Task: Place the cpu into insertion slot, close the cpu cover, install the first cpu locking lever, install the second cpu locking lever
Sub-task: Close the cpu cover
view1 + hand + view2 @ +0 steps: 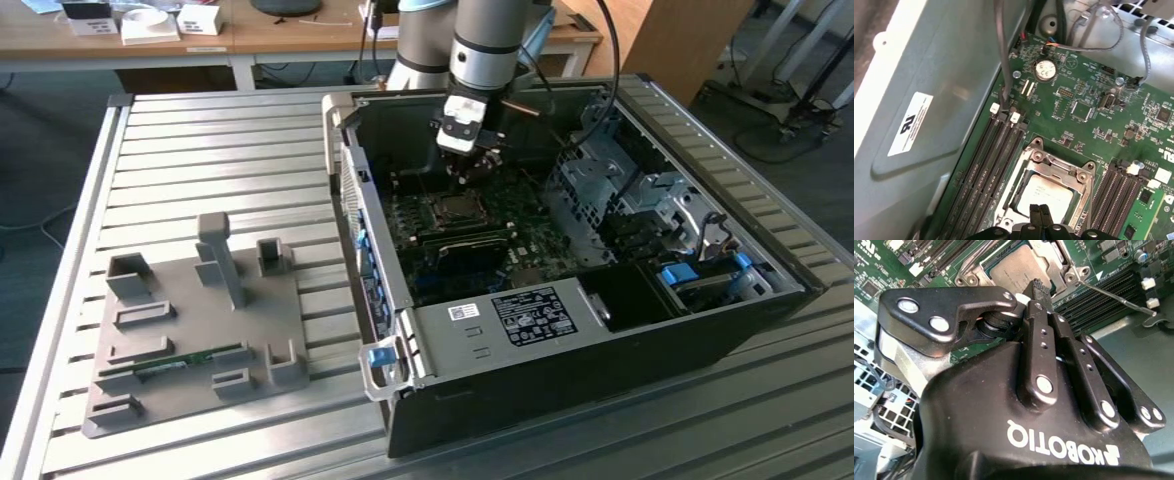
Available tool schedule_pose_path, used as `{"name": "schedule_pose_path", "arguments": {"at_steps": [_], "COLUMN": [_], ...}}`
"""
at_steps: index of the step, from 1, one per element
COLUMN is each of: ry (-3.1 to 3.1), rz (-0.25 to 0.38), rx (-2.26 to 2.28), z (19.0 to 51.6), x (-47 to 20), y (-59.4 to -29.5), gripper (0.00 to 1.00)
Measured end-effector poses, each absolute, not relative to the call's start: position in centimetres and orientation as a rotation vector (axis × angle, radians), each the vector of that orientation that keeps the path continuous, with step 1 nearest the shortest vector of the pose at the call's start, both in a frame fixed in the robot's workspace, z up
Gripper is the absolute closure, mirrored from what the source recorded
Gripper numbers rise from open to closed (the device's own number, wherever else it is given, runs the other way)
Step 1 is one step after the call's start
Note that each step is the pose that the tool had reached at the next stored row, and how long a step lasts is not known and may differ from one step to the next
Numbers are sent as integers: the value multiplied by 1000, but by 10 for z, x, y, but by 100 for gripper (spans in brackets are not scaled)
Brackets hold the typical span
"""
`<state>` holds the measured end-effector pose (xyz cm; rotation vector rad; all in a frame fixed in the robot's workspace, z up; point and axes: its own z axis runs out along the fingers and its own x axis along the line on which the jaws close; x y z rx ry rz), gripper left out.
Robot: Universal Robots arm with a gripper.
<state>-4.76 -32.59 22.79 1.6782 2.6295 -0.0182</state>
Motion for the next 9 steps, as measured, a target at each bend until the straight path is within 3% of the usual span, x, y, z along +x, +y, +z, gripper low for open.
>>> {"name": "schedule_pose_path", "arguments": {"at_steps": [9], "ry": [2697], "rz": [-23], "rx": [1561], "z": [228], "x": [-49], "y": [-326], "gripper": [90]}}
